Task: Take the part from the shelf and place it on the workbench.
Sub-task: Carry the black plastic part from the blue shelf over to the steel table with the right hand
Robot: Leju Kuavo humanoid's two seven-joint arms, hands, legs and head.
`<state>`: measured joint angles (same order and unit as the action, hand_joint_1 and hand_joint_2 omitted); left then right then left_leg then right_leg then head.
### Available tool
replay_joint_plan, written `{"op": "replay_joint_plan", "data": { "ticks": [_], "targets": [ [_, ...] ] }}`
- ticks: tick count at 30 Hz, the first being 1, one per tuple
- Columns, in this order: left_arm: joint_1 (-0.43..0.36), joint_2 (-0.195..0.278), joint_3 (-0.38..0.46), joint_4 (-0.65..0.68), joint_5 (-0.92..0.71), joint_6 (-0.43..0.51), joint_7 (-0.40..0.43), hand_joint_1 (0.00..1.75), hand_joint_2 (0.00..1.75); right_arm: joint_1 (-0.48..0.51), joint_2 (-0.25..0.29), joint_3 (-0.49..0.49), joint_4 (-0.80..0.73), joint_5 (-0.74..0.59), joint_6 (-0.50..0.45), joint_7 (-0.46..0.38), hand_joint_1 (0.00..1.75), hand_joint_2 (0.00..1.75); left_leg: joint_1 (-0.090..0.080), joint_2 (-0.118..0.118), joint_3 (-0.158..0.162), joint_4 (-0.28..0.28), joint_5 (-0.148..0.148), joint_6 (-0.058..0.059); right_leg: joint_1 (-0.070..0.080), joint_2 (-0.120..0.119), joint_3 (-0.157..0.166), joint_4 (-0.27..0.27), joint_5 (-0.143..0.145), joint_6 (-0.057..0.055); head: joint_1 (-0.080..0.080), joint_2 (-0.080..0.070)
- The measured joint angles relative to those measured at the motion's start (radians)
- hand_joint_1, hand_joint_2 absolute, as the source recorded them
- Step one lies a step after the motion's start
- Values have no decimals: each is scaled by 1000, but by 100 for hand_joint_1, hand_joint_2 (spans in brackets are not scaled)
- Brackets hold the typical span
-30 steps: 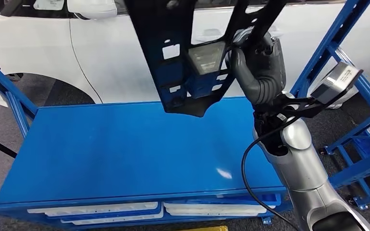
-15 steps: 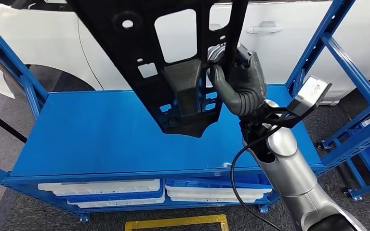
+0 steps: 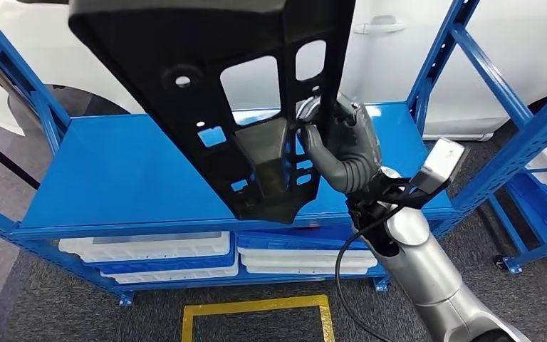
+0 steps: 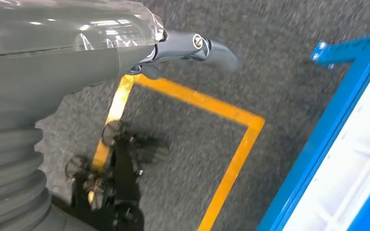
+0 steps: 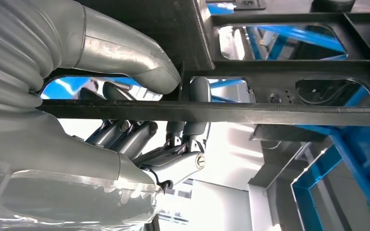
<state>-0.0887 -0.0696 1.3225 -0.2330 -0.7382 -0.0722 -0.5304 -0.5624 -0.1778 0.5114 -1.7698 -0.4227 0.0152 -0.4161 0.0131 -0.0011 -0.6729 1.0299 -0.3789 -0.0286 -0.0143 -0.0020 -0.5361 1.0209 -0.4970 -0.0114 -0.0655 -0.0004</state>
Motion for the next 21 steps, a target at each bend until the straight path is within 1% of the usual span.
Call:
{"op": "replay_joint_plan", "data": {
  "ticks": [1,2,3,4,5,6,7,8,9,10,11,12,13,14,15,16,17,18,19,20,21],
  "targets": [
    [2,-1,0,0,2,1,1,0,175,16,0,2,0,-1,7,-11,175,175,2,0,-12,29,-37,-4,-1,-2,-11,-3,12,-8,0,0],
    [3,-1,1,0,4,3,1,0,175,36,-1,3,0,-2,16,-25,175,175,4,0,-27,80,-88,-7,-1,-5,-24,-4,24,-14,0,0],
    [3,-1,1,0,6,6,2,0,175,59,-4,4,0,-4,26,-41,175,175,4,0,-43,145,-140,-10,1,-5,-38,-4,35,-18,0,0],
    [4,-1,2,0,8,8,3,0,175,86,-9,5,0,-7,36,-60,175,175,4,0,-55,212,-176,-13,4,-7,-53,-3,47,-19,0,0],
    [5,-1,3,0,11,11,5,0,175,114,-17,6,0,-10,46,-79,175,175,4,0,-58,261,-190,-14,6,-8,-68,-2,57,-20,0,0],
    [7,-1,3,0,13,13,6,0,175,142,-27,7,0,-14,55,-99,175,175,4,0,-44,280,-180,-13,8,-9,-83,-1,67,-19,0,0],
    [9,-1,4,0,14,14,7,0,175,168,-36,7,0,-17,63,-116,175,175,4,0,-12,260,-154,-11,9,-10,-97,1,78,-19,0,0],
    [11,0,4,0,15,14,8,0,175,190,-44,7,0,-19,69,-128,175,175,3,0,36,208,-129,-6,11,-10,-110,2,88,-17,0,0],
    [11,2,4,0,16,14,9,0,175,210,-49,6,-1,-20,73,-136,175,175,1,-1,94,131,-120,1,12,-9,-121,3,97,-15,0,0],
    [11,4,4,0,16,15,10,0,175,224,-53,3,-2,-20,75,-140,175,175,-2,-2,148,52,-125,8,12,-9,-128,3,107,-11,0,0],
    [10,6,4,0,16,15,10,0,175,234,-56,0,-4,-20,76,-141,175,175,-7,-2,183,-4,-134,14,11,-9,-131,0,116,-5,0,0],
    [9,8,5,0,16,15,10,0,175,241,-57,-3,-5,-21,75,-141,175,175,-12,-3,200,-38,-143,19,9,-9,-132,-4,127,1,0,0],
    [9,10,5,0,16,15,11,0,175,246,-59,-7,-7,-23,75,-141,175,175,-15,-2,202,-52,-138,23,7,-9,-132,-10,138,7,0,0],
    [9,11,5,0,16,15,11,0,175,250,-61,-11,-9,-25,75,-140,175,175,-13,-1,197,-56,-125,29,5,-8,-134,-15,143,13,0,0],
    [9,12,5,0,16,15,12,0,175,255,-63,-16,-10,-27,75,-141,175,175,-11,1,192,-63,-112,36,4,-6,-138,-12,134,19,0,0],
    [8,12,5,0,16,15,12,0,175,261,-65,-22,-11,-29,75,-144,175,175,-8,4,184,-69,-98,44,4,-4,-146,8,104,24,0,0],
    [8,12,5,0,16,15,12,0,175,266,-67,-28,-12,-30,75,-148,175,175,-6,6,173,-72,-85,50,3,-2,-160,52,56,29,0,0],
    [8,12,5,0,16,15,12,0,175,272,-67,-32,-12,-30,76,-153,175,175,-7,7,158,-70,-74,54,2,-1,-178,116,3,33,0,0],
    [8,12,5,0,16,15,13,0,175,277,-67,-36,-12,-30,77,-156,175,175,-7,8,142,-66,-64,55,1,0,-194,187,-40,36,0,0],
    [8,12,5,0,16,15,14,0,175,282,-68,-39,-11,-29,77,-158,175,175,-8,9,126,-62,-55,55,0,0,-202,244,-60,40,0,0],
    [8,12,5,0,16,15,15,0,175,285,-67,-42,-11,-28,77,-157,175,175,-7,9,109,-56,-47,53,-2,0,-196,273,-58,43,0,0]
  ]
}}
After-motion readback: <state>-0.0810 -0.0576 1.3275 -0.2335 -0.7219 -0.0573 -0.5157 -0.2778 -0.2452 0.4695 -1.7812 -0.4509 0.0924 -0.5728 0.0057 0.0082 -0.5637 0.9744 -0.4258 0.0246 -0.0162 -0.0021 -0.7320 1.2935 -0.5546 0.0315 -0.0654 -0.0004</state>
